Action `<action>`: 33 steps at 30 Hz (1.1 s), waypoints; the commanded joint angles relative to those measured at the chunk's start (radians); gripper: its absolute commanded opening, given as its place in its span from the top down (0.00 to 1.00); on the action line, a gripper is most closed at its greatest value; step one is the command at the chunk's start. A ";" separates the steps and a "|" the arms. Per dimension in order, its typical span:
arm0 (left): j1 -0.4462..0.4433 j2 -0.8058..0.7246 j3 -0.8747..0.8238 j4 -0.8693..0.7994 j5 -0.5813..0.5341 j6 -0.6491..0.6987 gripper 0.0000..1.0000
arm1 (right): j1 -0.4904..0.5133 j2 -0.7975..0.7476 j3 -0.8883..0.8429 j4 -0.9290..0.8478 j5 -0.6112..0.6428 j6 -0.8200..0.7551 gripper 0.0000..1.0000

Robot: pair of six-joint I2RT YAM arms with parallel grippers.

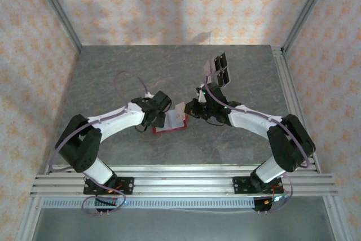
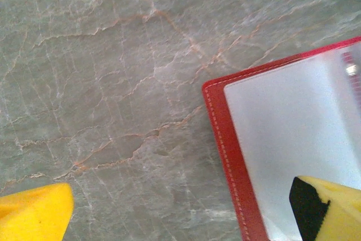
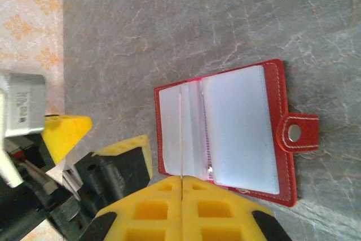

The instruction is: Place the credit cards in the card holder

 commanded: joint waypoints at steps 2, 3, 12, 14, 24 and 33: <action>0.013 0.023 0.021 0.029 0.044 -0.016 0.00 | 0.017 0.051 0.016 0.085 -0.046 -0.032 1.00; 0.013 0.032 0.018 0.036 0.045 -0.018 0.00 | 0.019 0.060 0.021 0.094 -0.054 -0.038 1.00; 0.016 0.070 -0.031 0.023 -0.017 -0.051 0.00 | 0.028 0.155 0.028 0.188 -0.136 -0.090 1.00; 0.017 0.083 -0.038 0.007 -0.035 -0.062 0.00 | 0.031 0.167 0.022 0.213 -0.144 -0.091 1.00; 0.019 0.107 -0.081 0.000 -0.068 -0.095 0.00 | 0.031 0.217 0.022 0.255 -0.156 -0.113 1.00; 0.019 0.103 -0.088 0.007 -0.069 -0.086 0.00 | 0.031 0.258 0.025 0.331 -0.179 -0.094 1.00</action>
